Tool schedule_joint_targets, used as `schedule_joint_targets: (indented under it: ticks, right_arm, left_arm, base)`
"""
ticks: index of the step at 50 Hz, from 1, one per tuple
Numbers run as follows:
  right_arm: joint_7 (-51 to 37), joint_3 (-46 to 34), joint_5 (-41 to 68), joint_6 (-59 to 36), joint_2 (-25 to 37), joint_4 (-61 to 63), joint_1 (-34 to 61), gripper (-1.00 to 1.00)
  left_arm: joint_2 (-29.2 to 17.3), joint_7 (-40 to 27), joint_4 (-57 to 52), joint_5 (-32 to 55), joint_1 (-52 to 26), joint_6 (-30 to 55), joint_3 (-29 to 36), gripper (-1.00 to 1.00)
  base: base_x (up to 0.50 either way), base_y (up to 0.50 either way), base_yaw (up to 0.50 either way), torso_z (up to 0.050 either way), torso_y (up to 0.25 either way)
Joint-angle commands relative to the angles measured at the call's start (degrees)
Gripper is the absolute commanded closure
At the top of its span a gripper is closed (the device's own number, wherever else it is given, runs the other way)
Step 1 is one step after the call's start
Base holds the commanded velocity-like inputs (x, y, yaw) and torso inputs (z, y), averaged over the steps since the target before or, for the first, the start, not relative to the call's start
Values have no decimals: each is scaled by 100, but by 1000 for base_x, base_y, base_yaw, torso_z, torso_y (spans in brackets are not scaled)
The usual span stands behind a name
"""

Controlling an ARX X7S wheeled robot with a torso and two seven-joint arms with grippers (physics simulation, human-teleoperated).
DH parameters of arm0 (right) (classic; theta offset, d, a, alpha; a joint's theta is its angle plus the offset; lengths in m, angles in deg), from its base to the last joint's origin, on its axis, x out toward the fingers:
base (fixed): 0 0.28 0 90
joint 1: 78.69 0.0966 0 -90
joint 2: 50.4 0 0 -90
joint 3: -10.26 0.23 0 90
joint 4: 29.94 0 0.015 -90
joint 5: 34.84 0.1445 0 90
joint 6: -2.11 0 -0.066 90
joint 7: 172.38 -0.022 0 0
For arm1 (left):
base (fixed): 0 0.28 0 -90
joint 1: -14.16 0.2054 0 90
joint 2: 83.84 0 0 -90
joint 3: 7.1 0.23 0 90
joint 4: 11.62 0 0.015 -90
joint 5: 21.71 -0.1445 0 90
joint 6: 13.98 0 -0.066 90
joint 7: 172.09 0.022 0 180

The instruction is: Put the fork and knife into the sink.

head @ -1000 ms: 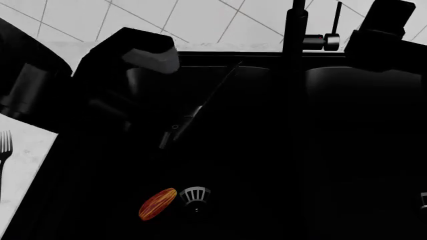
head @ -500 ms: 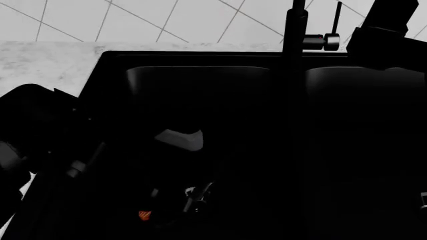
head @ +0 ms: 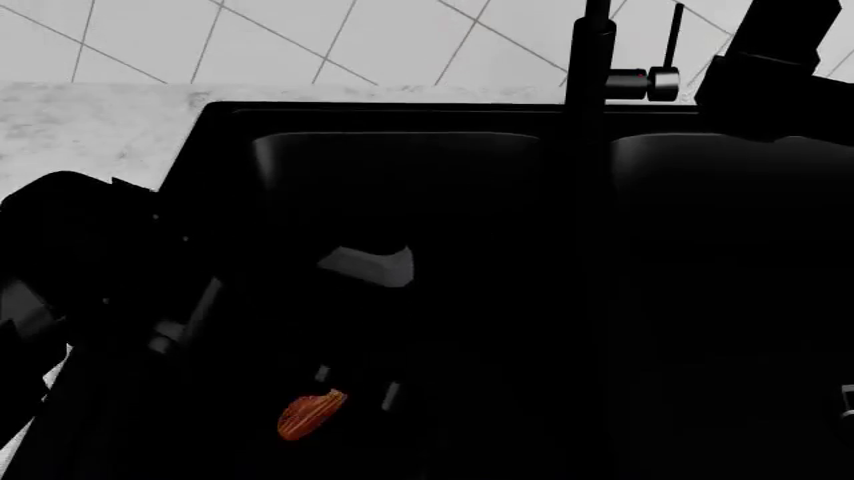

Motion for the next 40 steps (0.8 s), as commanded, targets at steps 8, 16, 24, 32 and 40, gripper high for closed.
schedule_joint_targets:
  ticks: [8,16,24,32,40]
  right_arm:
    - [43,-26,-19,47,-8,25,27,-100]
    - [18,-25,42,33,49,17,81,-100]
    - [45,-50,29,72,69,-4,95,-100]
    - [4,-66,82,80,59,14,83,-100]
    - [-64,-45,147,74,96,30,59,-100]
  left_arm:
    - [-1060,-652,-1165,252,-2305,-18,-756,-100]
    - [-1801,-1789,-1448,354,-3076,-177,-1101,-100]
    - [-2485,-3388,-1937,628,-3098,-389,-1404,-100]
    - [-2861,-4624,-2068,1138,-2840,-143,-1517,-100]
    - [-3074,-5709,-1858,1764,-2911,196,-1659,-100]
  base:
    - [0,0,0,0,0]
    - [0,0,0,0,0]
    - [0,0,0,0,0]
    - [0,0,0,0,0]
    - [0,0,0,0,0]
